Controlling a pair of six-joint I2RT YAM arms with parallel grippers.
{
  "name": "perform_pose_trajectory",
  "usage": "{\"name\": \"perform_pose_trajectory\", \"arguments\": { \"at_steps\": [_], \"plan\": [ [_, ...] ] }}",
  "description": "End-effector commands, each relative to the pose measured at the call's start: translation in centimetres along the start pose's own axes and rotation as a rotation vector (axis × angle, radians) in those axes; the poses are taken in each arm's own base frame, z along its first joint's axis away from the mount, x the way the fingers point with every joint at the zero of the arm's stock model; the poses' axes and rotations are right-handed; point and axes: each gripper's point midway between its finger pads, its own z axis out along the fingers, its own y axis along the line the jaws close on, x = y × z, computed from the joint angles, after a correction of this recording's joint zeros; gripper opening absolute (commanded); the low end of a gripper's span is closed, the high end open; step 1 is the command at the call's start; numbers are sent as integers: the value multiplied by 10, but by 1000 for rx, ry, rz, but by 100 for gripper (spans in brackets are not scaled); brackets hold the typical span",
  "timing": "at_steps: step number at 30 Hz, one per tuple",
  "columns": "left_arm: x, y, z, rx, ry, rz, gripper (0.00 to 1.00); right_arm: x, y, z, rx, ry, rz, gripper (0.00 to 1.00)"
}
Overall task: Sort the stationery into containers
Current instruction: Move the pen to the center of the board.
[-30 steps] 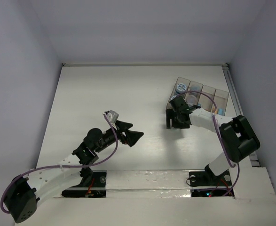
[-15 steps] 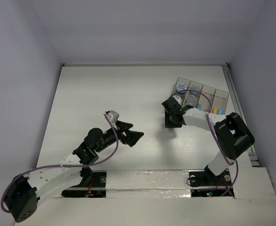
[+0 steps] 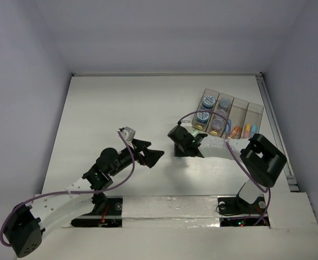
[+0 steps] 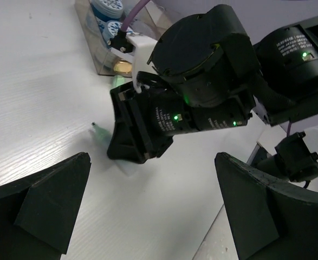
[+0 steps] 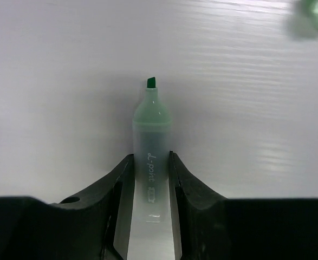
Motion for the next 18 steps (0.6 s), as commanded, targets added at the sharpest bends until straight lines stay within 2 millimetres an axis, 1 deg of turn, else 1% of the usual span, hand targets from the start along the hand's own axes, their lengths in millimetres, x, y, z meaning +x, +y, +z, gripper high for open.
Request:
{"name": "perform_pose_trajectory", "arguments": {
  "at_steps": [1,2,3,4,5,6,8,9,10,11,12,13,14,15,16,17,18],
  "plan": [
    [-19,6,-3,-64,-74,-3,99,28,49,26,-134,103,52,28],
    [-17,10,-6,-83,-72,-7,99,14,65,26,-173,71,59,30],
    [-18,15,-8,-110,-83,-16,99,7,71,30,-181,53,57,37],
    [-15,17,-9,-122,-76,-23,99,4,73,33,-174,45,53,40],
    [-12,19,-11,-128,-66,-28,99,-4,78,37,-164,26,50,48],
    [-12,24,-13,-158,-75,-37,99,-4,76,38,-154,28,31,50],
    [-7,34,-15,-202,-68,-48,99,-9,73,35,-143,8,19,60],
    [-5,35,-16,-205,-63,-48,98,-10,70,32,-138,2,18,65],
    [-4,38,-16,-224,-64,-52,97,-10,67,29,-130,-3,13,66],
    [-2,40,-17,-234,-60,-55,93,-13,63,26,-115,-21,10,70],
    [-1,44,-17,-249,-60,-54,90,-16,58,18,-113,-35,10,73],
    [-2,45,-16,-256,-59,-55,88,-18,55,13,-111,-48,9,74],
    [2,48,-15,-272,-43,-55,84,-21,51,8,-104,-65,10,77],
    [4,50,-13,-281,-33,-53,78,-27,45,3,-101,-78,13,77],
    [1,49,-10,-285,-29,-48,72,-32,43,-9,-116,-105,17,77],
    [9,54,-7,-306,5,-44,63,-38,38,-14,-118,-126,25,77],
    [12,56,-5,-314,22,-44,49,-43,35,-20,-120,-153,12,77]
  ]
}}
